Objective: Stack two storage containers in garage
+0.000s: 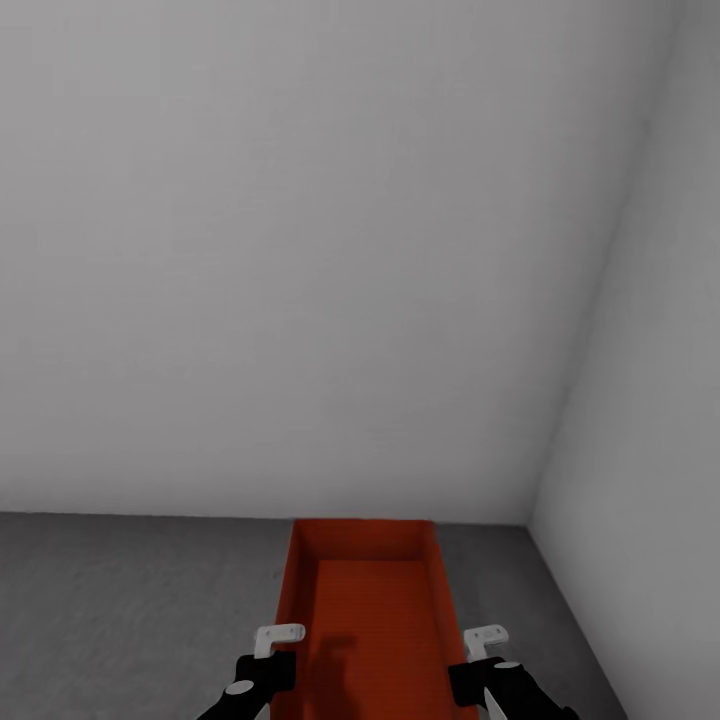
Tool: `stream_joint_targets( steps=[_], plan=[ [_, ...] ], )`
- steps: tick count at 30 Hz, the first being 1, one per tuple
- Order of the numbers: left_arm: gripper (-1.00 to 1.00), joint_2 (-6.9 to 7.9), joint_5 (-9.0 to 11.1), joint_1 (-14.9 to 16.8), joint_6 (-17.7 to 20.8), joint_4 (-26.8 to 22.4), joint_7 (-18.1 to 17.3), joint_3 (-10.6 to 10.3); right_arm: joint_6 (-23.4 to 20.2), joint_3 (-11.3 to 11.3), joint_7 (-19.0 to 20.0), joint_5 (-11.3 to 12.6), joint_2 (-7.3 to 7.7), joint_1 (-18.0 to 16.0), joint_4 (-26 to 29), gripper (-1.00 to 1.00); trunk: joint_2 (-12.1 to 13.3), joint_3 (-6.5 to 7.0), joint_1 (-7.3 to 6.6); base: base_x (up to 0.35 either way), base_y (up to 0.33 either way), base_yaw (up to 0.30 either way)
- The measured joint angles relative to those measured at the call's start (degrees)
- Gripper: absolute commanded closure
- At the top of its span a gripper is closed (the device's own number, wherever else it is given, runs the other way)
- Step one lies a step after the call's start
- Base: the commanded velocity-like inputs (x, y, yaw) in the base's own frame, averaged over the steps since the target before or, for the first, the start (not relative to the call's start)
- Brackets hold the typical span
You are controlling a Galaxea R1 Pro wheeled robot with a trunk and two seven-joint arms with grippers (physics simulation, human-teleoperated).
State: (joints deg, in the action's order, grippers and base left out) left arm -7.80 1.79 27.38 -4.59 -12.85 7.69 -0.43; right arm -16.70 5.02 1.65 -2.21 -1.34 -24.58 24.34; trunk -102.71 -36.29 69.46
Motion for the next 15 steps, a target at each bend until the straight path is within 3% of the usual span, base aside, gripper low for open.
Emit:
stream_joint_targets(
  steps=[11, 15],
  plan=[
    [1.00, 0.00, 0.0, 0.0, 0.0, 0.0, 0.0, 0.0, 0.0, 0.0, 0.0, 0.0, 0.00, 0.0, 0.0, 1.00, 0.0, 0.00, 0.01, 0.300, -0.162, 0.000],
    [1.00, 0.00, 0.1, 0.0, 0.0, -0.1, 0.0, -0.1, 0.0, 0.0, 0.0, 0.0, 0.00, 0.0, 0.1, 1.00, 0.0, 0.00, 0.03, 0.117, -0.079, 0.000]
  ],
)
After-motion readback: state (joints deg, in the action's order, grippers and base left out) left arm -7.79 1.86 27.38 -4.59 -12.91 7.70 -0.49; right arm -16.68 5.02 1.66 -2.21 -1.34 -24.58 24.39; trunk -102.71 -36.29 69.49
